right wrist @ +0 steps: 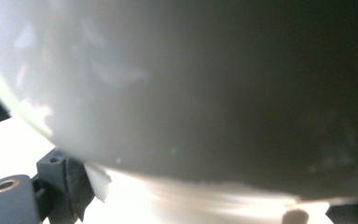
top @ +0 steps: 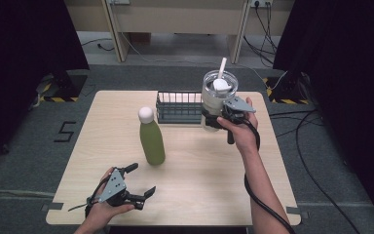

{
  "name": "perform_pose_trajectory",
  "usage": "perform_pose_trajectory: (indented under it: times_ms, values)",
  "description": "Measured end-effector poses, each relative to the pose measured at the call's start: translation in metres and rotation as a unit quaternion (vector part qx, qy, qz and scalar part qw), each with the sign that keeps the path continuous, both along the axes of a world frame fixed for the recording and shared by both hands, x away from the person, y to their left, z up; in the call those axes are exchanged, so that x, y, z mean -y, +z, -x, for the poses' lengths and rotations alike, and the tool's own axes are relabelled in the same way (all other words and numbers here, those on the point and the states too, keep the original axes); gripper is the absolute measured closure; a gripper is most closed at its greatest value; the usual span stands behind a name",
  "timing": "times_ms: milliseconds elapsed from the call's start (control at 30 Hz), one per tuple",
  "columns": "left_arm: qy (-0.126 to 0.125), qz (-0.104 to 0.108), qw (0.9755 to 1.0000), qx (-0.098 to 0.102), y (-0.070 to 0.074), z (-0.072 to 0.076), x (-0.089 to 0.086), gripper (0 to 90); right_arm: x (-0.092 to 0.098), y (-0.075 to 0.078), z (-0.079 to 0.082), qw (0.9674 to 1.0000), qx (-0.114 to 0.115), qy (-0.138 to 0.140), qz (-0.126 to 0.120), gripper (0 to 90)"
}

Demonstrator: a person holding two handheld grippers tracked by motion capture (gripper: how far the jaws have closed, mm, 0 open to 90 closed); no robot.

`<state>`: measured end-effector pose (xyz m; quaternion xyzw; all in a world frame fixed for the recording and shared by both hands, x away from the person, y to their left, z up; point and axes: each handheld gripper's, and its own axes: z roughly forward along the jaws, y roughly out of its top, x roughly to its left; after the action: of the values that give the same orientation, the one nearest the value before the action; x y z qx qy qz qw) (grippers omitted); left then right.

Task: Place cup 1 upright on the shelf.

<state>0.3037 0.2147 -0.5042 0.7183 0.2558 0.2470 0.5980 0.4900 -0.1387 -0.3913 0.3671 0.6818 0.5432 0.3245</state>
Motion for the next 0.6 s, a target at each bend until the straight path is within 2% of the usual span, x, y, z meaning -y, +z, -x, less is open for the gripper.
perform_pose_trajectory:
  times_ms: [367, 600]
  values:
    - [0.001, 0.003, 1.0, -0.001, 0.0, -0.001, -0.001, 0.0, -0.004, 0.013, -0.023, 0.9999, 0.004, -0.009, -0.006, 9.9]
    - [0.002, 0.004, 1.0, -0.001, 0.0, 0.0, -0.001, 0.0, -0.004, 0.018, -0.032, 0.9999, 0.006, -0.013, -0.004, 9.9]
